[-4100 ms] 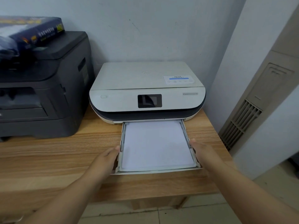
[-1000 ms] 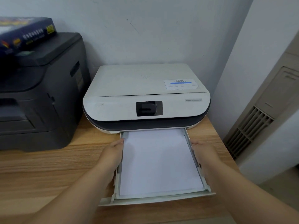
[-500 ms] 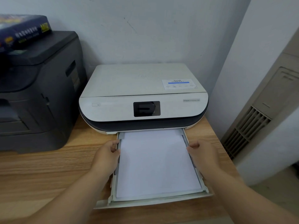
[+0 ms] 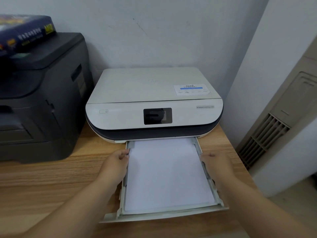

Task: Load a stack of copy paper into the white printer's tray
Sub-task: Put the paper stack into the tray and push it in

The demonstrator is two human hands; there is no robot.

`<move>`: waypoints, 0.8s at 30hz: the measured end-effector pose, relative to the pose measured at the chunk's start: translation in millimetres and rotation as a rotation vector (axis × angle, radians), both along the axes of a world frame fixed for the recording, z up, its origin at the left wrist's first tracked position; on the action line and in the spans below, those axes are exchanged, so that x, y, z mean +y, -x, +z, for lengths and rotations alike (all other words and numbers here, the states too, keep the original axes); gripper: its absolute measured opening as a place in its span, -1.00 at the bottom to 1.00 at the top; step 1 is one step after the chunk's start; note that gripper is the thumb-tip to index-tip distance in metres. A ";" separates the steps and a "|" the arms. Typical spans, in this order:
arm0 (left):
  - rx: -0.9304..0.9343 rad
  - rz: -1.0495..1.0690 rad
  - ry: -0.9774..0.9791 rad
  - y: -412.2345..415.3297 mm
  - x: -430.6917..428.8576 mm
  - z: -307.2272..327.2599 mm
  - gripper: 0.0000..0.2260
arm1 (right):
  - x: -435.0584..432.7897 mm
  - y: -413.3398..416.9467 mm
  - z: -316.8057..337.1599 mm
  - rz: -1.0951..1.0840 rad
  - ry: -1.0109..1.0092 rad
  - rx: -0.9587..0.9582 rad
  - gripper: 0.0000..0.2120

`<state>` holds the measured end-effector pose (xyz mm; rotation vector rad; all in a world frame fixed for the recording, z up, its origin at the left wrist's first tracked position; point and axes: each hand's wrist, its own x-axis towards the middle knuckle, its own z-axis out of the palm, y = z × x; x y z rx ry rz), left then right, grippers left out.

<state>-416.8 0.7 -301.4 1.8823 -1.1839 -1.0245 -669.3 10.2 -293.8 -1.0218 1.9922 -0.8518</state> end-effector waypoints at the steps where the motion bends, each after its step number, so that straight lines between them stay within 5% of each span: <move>1: 0.002 0.003 0.002 -0.1 -0.3 0.3 -0.74 | 0.6 2.3 1.5 -0.006 -0.005 -0.025 -0.65; 8: 0.017 0.018 -0.014 -0.7 0.2 2.8 -0.72 | 5.7 0.3 0.4 -0.080 -0.010 -0.189 -0.78; 24: -0.046 -0.007 0.012 -9.0 32.1 2.5 -0.72 | 28.0 5.8 0.4 0.097 0.019 -0.100 -0.73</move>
